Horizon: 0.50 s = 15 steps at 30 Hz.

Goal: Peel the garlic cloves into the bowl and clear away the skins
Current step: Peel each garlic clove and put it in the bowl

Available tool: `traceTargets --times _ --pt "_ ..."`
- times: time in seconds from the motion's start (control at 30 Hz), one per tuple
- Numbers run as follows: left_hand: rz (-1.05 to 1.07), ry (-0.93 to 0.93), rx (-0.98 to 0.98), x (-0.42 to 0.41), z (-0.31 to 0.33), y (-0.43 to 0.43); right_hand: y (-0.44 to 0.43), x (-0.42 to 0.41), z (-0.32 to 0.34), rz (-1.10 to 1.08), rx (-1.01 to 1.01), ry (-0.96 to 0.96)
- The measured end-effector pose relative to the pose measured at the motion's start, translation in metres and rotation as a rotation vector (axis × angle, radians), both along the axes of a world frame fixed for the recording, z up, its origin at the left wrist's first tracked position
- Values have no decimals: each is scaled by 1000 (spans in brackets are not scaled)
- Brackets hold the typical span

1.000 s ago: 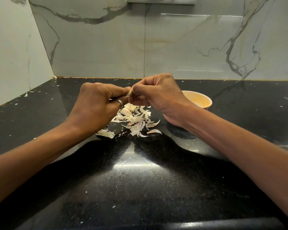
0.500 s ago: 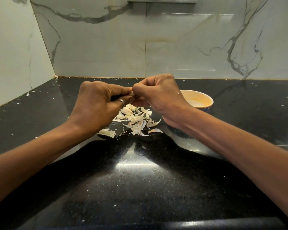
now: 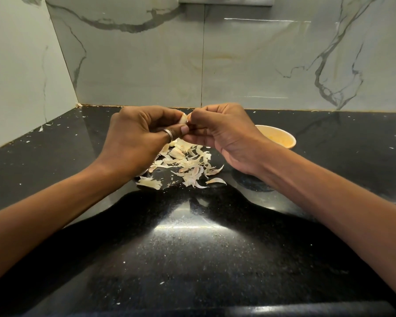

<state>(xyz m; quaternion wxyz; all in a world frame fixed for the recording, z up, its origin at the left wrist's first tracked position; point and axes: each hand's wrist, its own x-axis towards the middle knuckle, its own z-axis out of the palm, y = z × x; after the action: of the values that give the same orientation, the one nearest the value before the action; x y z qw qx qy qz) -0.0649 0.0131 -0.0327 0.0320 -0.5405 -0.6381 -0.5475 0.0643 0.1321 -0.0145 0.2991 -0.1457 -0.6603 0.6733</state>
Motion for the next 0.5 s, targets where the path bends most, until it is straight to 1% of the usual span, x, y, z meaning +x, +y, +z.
traceTargets --times 0.1,0.2,0.43,0.5 --pt "-13 -41 -8 -1 -1 0 0 0 1 3 -6 -5" --pt "-34 -119 -9 2 -1 1 0 0 1 -1 -14 -7" --pt "-97 -365 14 7 2 0 1 1 1 0 -25 -6" --pt "-106 -463 24 8 4 0 1 0 1 -4 -25 -8"
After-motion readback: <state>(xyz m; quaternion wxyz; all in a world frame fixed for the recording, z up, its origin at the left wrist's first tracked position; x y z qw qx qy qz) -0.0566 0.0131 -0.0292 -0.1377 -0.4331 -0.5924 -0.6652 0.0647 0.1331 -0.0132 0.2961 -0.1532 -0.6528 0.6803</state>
